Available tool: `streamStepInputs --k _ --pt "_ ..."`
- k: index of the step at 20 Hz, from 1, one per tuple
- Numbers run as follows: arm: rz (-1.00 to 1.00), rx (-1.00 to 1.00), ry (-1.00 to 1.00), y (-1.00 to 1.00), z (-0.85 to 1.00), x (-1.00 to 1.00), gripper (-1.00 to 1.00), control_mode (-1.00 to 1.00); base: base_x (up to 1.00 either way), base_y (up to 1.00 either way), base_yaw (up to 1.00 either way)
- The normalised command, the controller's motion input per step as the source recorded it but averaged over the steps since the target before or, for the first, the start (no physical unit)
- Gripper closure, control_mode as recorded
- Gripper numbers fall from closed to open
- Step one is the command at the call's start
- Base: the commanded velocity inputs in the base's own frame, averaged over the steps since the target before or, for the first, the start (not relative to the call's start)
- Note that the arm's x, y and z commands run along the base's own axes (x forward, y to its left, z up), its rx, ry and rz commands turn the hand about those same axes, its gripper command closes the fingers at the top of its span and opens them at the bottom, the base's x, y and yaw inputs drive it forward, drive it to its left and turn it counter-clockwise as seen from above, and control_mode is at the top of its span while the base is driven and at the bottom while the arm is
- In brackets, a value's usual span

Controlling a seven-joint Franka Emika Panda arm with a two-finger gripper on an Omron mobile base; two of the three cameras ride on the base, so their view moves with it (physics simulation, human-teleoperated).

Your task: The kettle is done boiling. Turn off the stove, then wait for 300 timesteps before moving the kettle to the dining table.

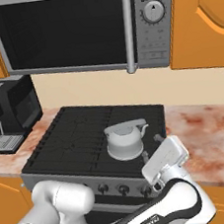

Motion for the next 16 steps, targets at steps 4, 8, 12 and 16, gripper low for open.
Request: streamStepInputs --k 4,8,12,16 --pt "-0.14 -0.13 0.13 0.02 0.06 0.36 -1.0 -1.0 0.0 0.0 0.0" --pt "-0.11 -0.13 0.16 0.0 0.04 0.36 -1.0 -1.0 0.0 0.0 0.0" --pt "-0.07 -0.13 0.15 0.0 0.0 0.32 -1.0 -1.0 0.0 0.0 0.0" --pt "-0.05 -0.13 0.14 0.03 0.0 0.28 -1.0 -1.0 0.0 0.0 0.0"
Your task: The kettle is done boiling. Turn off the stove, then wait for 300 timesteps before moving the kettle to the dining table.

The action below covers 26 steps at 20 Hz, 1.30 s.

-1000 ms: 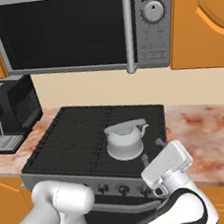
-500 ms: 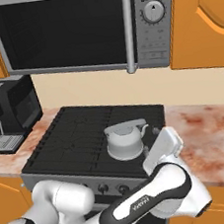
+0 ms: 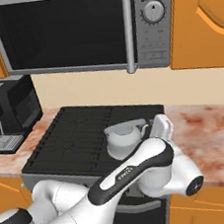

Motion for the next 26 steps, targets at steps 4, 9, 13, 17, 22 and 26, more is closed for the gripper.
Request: streamStepInputs --k 4,9,13,17,22,26 --pt "-0.02 -0.13 0.12 0.08 0.0 0.23 -1.0 -1.0 0.0 0.0 0.0" --pt "0.0 -0.12 0.09 0.14 0.0 0.15 -1.0 -1.0 0.0 0.0 0.0" --pt "0.0 -0.12 0.04 0.19 0.0 0.03 -1.0 -1.0 0.0 0.0 0.0" --pt "0.0 -0.11 0.01 0.2 0.0 0.0 -1.0 -1.0 0.0 0.0 0.0" --pt "0.0 -0.08 0.0 0.17 0.0 0.0 -1.0 -1.0 0.0 0.0 0.0" --pt "0.0 -0.09 0.06 0.21 0.0 0.14 -1.0 -1.0 0.0 0.0 0.0"
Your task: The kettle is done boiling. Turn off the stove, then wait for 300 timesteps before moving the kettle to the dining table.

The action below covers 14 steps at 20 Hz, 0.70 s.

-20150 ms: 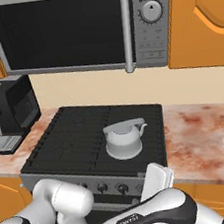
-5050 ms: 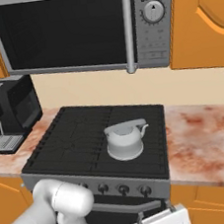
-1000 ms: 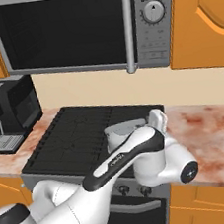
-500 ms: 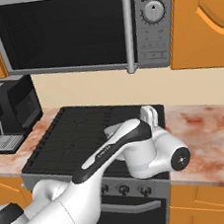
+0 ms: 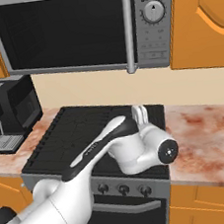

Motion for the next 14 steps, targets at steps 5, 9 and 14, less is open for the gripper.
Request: streamStepInputs --k 5,9,14 --pt "0.0 -0.11 0.11 0.23 0.0 0.21 -1.0 -1.0 0.0 0.0 0.0" --pt "0.0 -0.12 0.11 0.22 0.0 0.22 -1.0 -1.0 0.0 0.0 0.0" --pt "0.0 -0.1 0.09 0.1 0.0 0.23 -1.0 -1.0 0.0 0.0 0.0"
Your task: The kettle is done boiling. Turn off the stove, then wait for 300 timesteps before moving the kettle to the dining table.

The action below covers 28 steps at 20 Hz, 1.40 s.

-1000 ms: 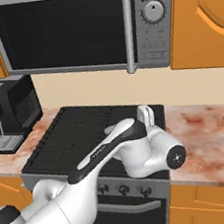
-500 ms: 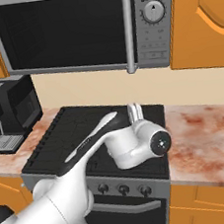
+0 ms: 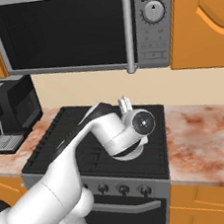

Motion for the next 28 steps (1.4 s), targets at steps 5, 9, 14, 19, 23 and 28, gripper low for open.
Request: streamStepInputs --k 5,9,14,19,23,28 --pt "0.0 -0.06 0.05 0.01 -0.02 0.18 -1.0 -1.0 0.0 0.0 0.0" --pt "0.0 -0.01 0.0 0.0 -0.1 0.1 -1.0 -1.0 0.0 0.0 0.0" --pt "0.0 0.0 0.0 0.0 -0.08 0.1 -1.0 -1.0 0.0 0.0 0.0" --pt "0.0 0.0 0.02 0.0 -0.06 0.1 -1.0 -1.0 0.0 0.0 0.0" --pt "0.0 0.0 0.06 0.0 -0.03 0.11 -1.0 -1.0 0.0 0.0 0.0" --pt "0.0 0.0 0.05 0.0 -0.13 0.04 -1.0 -1.0 0.0 0.0 0.0"
